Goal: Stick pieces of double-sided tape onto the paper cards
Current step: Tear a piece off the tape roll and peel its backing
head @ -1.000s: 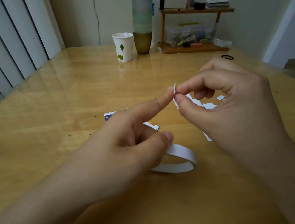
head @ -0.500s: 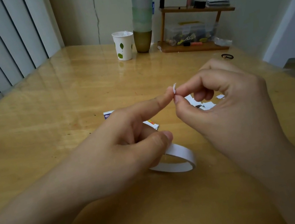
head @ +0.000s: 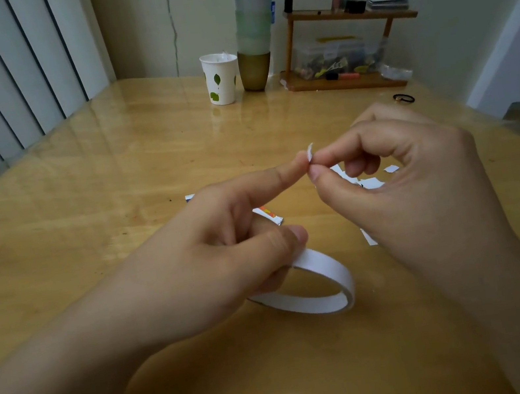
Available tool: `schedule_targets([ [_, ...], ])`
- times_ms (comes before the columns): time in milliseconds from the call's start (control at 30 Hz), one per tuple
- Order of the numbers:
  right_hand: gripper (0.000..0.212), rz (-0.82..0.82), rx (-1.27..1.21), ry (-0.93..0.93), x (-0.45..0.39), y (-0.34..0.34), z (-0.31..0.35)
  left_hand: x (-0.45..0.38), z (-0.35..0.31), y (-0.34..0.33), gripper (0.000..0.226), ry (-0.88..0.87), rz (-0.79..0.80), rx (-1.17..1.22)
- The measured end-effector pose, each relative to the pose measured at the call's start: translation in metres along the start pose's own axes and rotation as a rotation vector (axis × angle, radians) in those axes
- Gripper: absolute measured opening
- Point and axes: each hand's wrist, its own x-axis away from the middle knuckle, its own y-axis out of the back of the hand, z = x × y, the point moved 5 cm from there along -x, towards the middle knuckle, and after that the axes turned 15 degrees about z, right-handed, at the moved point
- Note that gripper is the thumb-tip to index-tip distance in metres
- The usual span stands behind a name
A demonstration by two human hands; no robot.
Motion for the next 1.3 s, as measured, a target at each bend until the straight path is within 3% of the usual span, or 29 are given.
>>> schedule_targets([
  [300,0.004,-0.014,0.009,-0.014,0.0,-0.001,0.0,0.0,0.0,-0.001,0.054,-0.043,-0.075,-0.201],
  [433,0.004,0.003,-0.042,-0.03,0.0,0.0,0.0,0.001,-0.002,0.001,0.053,-0.047,-0.078,-0.141],
  [633,0.008,0.016,-0.111,-0.064,-0.001,0.0,-0.001,0.002,-0.002,0.0,0.055,-0.029,0.07,0.131],
  [1300,0.012,0.105,-0.46,-0.191,-0.005,-0.002,-0.011,0.002,-0.006,0.004,0.048,-0.072,0.106,0.211],
])
